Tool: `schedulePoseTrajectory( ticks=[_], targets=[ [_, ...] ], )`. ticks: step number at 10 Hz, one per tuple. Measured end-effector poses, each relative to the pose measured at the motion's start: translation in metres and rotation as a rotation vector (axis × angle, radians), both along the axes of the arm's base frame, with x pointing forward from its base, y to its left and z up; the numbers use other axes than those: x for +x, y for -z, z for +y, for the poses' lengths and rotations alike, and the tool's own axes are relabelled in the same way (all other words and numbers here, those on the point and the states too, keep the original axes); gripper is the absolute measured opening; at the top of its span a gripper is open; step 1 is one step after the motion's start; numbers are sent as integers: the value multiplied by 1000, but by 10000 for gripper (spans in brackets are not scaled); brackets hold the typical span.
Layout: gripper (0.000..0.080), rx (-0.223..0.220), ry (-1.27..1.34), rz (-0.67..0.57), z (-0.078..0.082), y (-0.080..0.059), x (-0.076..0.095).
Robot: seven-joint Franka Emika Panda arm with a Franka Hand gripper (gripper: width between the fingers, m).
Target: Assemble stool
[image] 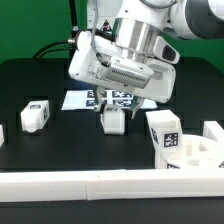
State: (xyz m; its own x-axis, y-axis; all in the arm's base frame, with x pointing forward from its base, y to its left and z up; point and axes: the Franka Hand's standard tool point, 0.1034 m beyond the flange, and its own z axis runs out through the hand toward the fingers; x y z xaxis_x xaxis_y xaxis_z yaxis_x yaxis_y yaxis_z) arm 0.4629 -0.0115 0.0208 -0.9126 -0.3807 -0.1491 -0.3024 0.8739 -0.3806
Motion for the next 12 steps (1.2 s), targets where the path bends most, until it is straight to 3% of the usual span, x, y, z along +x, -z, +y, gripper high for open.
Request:
schedulePoseTrajectory(
  ticks=[1,2,6,10,11,12],
  targets=[
    [615,-7,-18,8,-3,0,0],
    [640,-19,-60,17,-4,-2,2],
    [649,-66,-314,-1,6,-50,27],
    [649,-164,-623,77,5,-51,35],
    [649,-183,-743,88,3,-55,45],
    [649,-233,-892,109,1,-61,54]
  ],
)
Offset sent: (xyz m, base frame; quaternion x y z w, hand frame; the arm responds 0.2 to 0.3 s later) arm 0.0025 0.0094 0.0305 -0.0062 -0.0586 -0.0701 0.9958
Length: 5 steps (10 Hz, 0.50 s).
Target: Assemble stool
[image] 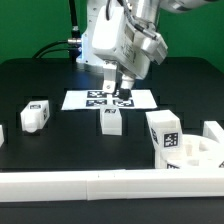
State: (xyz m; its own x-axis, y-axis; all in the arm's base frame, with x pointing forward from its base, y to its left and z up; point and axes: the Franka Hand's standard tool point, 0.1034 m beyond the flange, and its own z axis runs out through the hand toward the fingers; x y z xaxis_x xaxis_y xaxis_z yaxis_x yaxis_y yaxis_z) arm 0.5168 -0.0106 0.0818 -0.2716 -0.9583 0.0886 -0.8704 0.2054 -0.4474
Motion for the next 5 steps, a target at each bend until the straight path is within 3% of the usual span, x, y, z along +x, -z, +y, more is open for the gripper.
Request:
schedulePoseTrajectory(
  ticks=[3,4,5],
  targets=[
    [649,-132,-331,30,9,-9,19],
    [649,-139,-340,36,7,-8,17],
    [649,-173,-414,51,8,-7,18]
  ],
)
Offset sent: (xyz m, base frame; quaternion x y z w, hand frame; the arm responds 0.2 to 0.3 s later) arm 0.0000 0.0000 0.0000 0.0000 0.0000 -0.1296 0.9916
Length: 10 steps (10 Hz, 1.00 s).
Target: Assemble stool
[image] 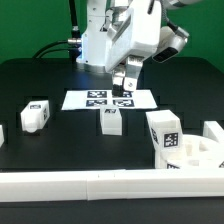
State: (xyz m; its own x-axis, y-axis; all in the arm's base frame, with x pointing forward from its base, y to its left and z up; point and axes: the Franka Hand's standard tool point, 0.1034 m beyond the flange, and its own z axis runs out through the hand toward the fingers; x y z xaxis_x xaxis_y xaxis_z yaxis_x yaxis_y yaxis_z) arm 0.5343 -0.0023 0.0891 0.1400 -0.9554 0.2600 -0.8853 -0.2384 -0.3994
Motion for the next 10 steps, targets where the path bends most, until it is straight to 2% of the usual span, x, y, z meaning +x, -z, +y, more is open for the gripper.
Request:
schedulePoseTrajectory(
  ticks=[4,6,10],
  targets=[
    [649,-162,-463,77,18,5,15],
    [649,-240,-652,105,25,6,15],
    [649,-314,-835,126,33,6,19]
  ],
)
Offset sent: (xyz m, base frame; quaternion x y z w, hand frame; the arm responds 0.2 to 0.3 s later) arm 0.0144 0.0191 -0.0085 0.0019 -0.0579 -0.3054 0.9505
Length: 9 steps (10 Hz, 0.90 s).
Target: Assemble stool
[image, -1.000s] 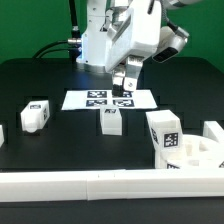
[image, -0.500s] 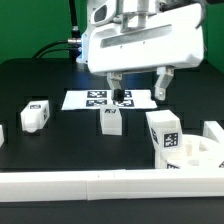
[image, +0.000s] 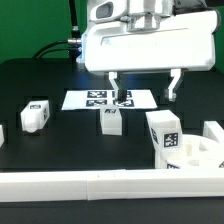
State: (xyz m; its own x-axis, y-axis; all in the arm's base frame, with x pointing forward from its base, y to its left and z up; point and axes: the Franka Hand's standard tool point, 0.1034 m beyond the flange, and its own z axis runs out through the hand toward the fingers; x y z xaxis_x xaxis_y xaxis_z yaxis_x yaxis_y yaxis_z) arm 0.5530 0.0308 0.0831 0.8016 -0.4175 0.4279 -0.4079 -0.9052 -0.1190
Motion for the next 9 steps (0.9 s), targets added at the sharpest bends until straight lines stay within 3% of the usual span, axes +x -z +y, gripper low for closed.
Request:
schedulePoseTrajectory(
  ticks=[1,2,3,4,7,9],
  targets=[
    [649,26,-53,42,3,-3,-1],
    [649,12,-105,60,-7,-4,-3],
    [649,15,-127,82,-7,3,-7],
    [649,-13,-202,89,0,4,-8],
    [649,-76,-335,109,-9,6,-10],
    [649,-22,-379,230,-22,24,-27]
  ],
)
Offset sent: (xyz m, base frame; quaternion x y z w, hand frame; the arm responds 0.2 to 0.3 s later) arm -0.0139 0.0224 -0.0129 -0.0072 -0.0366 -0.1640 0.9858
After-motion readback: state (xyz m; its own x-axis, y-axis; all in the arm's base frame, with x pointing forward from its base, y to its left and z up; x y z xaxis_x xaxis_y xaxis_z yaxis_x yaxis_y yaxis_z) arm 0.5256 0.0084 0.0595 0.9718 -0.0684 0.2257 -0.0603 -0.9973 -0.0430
